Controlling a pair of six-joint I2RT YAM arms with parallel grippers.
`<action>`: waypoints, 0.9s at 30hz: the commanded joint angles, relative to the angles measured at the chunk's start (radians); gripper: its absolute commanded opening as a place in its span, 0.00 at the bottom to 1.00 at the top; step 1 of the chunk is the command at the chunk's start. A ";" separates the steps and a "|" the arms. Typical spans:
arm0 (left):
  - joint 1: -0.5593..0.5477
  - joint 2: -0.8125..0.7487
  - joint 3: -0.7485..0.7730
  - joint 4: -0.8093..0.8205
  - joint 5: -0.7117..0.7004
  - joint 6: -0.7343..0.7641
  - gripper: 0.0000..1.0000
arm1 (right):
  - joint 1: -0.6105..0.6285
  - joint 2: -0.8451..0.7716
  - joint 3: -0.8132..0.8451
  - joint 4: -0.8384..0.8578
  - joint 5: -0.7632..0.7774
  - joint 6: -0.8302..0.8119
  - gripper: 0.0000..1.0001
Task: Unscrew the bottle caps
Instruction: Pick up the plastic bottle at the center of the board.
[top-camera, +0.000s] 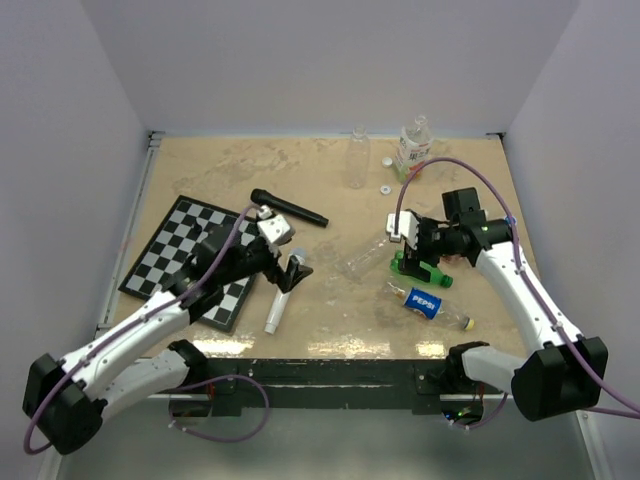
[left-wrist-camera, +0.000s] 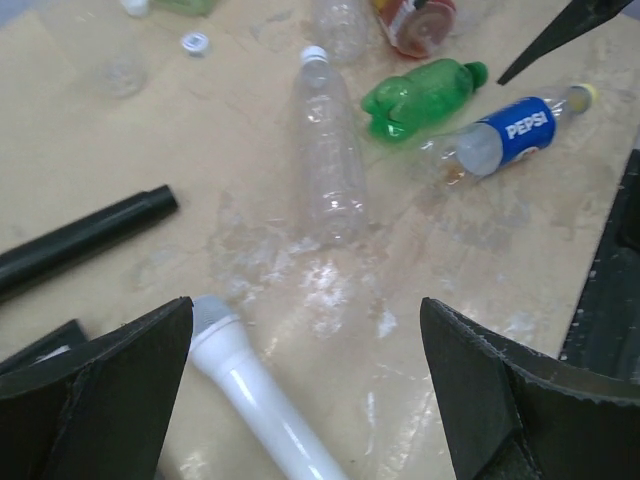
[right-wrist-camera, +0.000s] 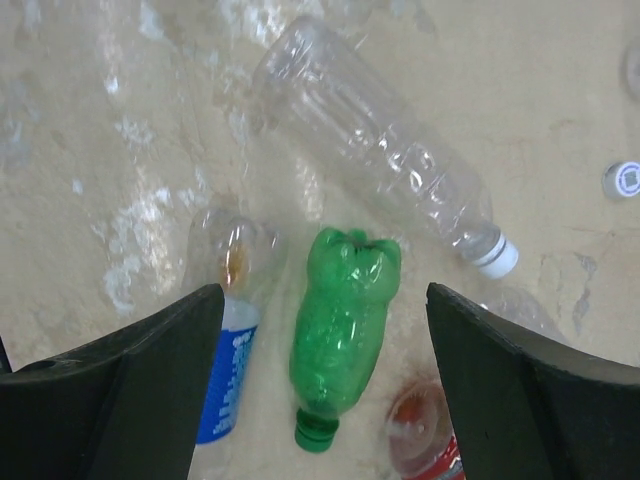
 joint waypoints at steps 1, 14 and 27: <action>0.004 0.213 0.149 0.039 0.181 -0.253 1.00 | -0.016 -0.006 0.016 0.207 -0.171 0.229 0.86; -0.143 0.823 0.647 -0.229 -0.036 -0.203 1.00 | -0.182 -0.095 -0.049 0.489 -0.022 0.666 0.90; -0.201 1.141 0.930 -0.390 -0.181 -0.126 0.89 | -0.228 -0.106 -0.060 0.488 -0.036 0.692 0.91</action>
